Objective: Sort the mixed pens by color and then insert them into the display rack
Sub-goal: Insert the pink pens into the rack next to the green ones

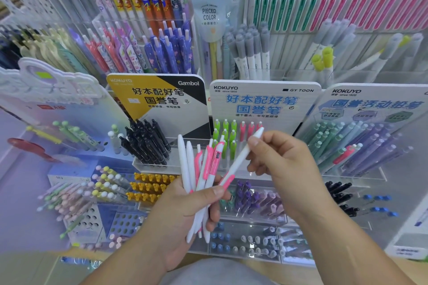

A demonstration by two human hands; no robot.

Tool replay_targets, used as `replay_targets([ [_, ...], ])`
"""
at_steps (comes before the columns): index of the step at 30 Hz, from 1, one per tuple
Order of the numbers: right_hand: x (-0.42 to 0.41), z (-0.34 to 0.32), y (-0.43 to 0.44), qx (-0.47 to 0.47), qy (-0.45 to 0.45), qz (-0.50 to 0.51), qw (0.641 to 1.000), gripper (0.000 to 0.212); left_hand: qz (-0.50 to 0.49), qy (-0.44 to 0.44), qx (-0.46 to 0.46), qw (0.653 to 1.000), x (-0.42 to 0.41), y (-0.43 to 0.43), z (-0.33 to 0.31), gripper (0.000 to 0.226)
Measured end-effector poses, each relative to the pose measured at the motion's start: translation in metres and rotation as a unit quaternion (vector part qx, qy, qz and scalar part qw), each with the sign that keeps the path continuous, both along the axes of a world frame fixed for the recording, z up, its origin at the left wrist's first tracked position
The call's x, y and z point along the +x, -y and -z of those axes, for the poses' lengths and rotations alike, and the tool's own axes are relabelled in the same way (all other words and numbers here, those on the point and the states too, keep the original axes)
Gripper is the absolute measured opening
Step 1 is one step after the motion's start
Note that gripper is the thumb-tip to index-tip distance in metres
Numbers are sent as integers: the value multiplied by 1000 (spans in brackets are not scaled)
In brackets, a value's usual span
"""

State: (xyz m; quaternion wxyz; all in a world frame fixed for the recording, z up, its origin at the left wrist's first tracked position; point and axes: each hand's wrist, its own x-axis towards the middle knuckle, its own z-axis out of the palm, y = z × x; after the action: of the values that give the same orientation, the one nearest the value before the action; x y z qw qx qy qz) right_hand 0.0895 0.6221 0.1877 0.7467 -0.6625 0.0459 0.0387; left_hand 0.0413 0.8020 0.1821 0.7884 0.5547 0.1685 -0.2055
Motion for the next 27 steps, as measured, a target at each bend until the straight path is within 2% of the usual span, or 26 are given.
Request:
replay_targets([
  [3, 0, -1, 6, -3, -5, 9, 1000, 8, -23, 9, -10, 1000, 0, 0, -2, 16],
  [7, -8, 1, 4, 5, -34, -38, 999, 30, -64, 17, -24, 998, 1, 2, -4, 28],
  [9, -14, 1, -1, 9, -38, -75, 996, 25, -54, 20, -14, 998, 1, 4, -6, 26],
  [12, -22, 3, -12, 30, -30, -114, 993, 6, -31, 27, -2, 999, 0, 10, -9, 13],
  [14, -24, 3, -15, 31, -26, -117, 992, 5, -39, 27, -4, 999, -1, 15, -10, 13],
  [17, -20, 1, -10, 38, -29, -95, 994, 10, -63, 18, 4, 998, -1, 15, -8, 17],
  [20, -15, -2, 6, -18, -20, -74, 997, 14, -81, 7, 18, 996, -1, 9, -5, 27],
  [24, -14, -4, 30, -64, 25, -40, 997, 18, -92, 9, 10, 996, 1, 4, -3, 16],
  [27, -15, -2, 46, -115, 63, 7, 991, 18, -95, 3, 1, 995, 2, 3, -3, 22],
])
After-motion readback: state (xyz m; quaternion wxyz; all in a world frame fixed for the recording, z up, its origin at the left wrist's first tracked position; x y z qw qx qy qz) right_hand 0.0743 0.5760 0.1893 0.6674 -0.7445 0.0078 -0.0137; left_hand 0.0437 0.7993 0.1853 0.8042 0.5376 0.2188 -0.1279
